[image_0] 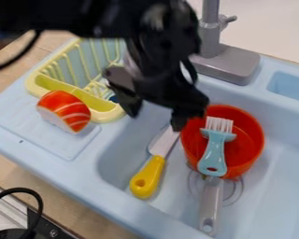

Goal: Put the yellow knife in the left side of the sink

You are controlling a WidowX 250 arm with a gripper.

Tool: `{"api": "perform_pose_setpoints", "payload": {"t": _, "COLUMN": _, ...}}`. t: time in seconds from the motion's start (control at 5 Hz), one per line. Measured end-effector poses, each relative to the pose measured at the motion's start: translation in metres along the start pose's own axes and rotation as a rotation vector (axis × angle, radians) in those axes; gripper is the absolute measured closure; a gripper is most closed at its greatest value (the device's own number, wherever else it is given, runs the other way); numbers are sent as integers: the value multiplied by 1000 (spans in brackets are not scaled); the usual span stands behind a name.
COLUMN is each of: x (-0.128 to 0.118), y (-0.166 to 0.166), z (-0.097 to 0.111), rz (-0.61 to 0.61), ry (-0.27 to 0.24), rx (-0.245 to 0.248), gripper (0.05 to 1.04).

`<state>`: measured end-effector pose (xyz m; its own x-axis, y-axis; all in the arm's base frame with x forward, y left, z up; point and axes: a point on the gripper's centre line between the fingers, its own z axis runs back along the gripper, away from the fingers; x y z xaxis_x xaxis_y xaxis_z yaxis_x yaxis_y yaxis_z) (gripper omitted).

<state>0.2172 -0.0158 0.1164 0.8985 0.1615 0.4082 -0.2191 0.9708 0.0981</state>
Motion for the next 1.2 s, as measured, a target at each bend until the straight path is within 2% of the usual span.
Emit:
{"api": "perform_pose_setpoints", "payload": {"t": 0.2, "x": 7, "y": 8, "z": 9, "rz": 43, "ry": 19, "rx": 1, "gripper": 87}}
{"api": "perform_pose_setpoints", "payload": {"t": 0.4, "x": 21, "y": 15, "z": 17, "rz": 68, "ry": 18, "rx": 4, "gripper": 87}}
{"api": "perform_pose_setpoints", "payload": {"t": 0.6, "x": 37, "y": 14, "z": 21, "rz": 13, "ry": 49, "rx": -26, "gripper": 86}}
{"api": "perform_pose_setpoints", "payload": {"t": 0.8, "x": 49, "y": 23, "z": 29, "rz": -3, "ry": 81, "rx": -32, "gripper": 87}}
{"api": "perform_pose_setpoints", "payload": {"t": 1.0, "x": 53, "y": 45, "z": 24, "rz": 45, "ry": 119, "rx": 9, "gripper": 87}}
{"api": "perform_pose_setpoints", "payload": {"t": 1.2, "x": 51, "y": 78, "z": 10, "rz": 72, "ry": 153, "rx": 72, "gripper": 87}}
